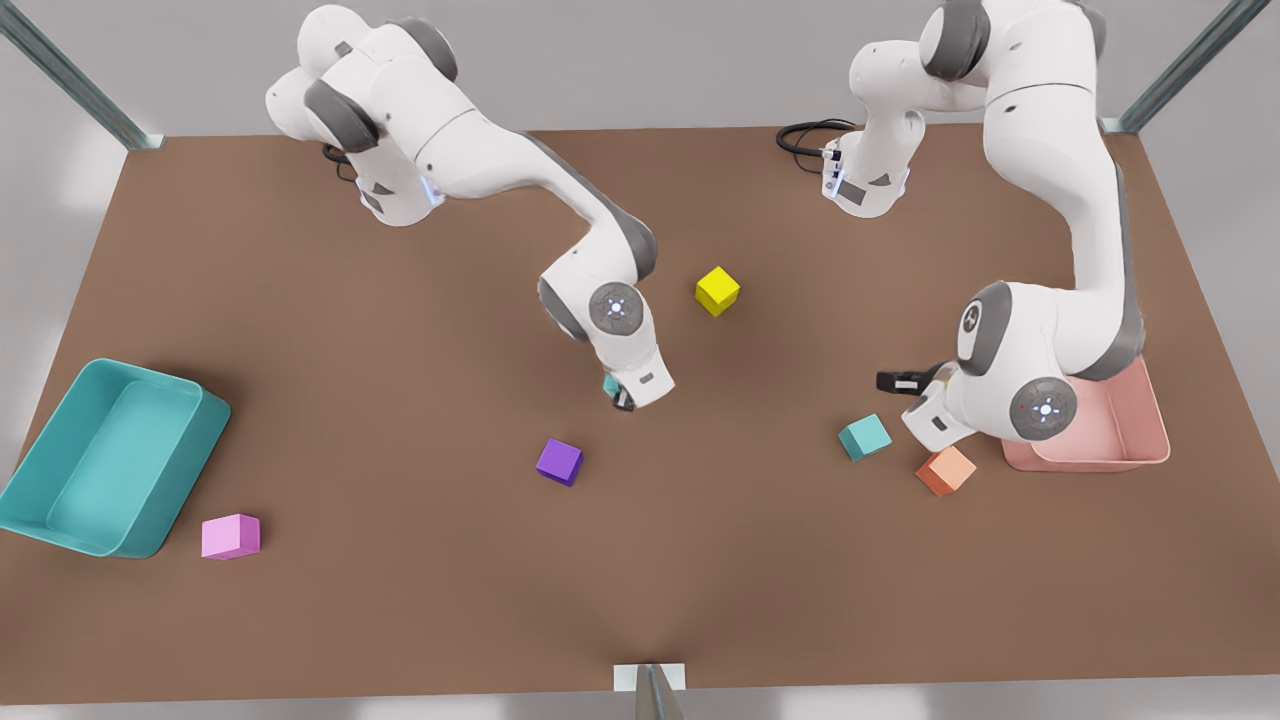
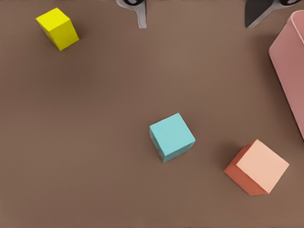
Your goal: Stack the two blue cubes on top of each other
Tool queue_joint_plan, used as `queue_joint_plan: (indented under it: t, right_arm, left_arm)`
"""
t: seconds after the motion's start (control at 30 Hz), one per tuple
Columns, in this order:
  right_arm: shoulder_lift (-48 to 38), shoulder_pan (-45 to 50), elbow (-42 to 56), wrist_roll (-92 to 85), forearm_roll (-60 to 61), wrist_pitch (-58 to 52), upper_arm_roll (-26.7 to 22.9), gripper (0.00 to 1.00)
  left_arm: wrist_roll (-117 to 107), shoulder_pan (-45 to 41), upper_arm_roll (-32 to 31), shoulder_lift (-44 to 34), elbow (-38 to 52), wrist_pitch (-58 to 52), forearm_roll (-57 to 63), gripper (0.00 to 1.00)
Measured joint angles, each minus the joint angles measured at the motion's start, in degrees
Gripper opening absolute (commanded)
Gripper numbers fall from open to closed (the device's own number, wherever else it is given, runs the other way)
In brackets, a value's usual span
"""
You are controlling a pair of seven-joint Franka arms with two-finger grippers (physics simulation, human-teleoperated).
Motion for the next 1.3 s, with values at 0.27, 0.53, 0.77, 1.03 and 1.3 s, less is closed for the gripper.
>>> queue_joint_plan:
  t: [0.27,0.53,0.77,1.03,1.3]
  right_arm:
    - [9.65,1.85,6.66,17.82,-0.6,-1.2,-0.63,1.0]
    - [0.46,-4.31,14.38,29.23,0.08,-6.1,-0.37,1.0]
    - [-11.71,-36.3,16.05,30.14,-6.97,-26.09,-2.0,1.0]
    - [-31.84,-35.95,-4.31,28.81,-7.94,-34.74,-1.76,1.0]
    - [-30.17,-35.94,-3.34,29.48,-10.11,-36.49,-1.72,1.0]
  left_arm:
    - [-12.05,-0.82,3.85,2.9,-14.44,28.11,-5.83,1.0]
    - [-22.24,-1.72,3.93,5.04,-17.04,41.88,-6.77,1.0]
    - [-27.54,-1.59,3.94,2.58,-22.58,45.68,-6.59,1.0]
    - [-28.98,-2.07,3.72,2.42,-24.28,46.41,-6.27,1.0]
    - [-25.22,-2.52,3.68,4.08,-25.21,46.46,-6.27,1.0]
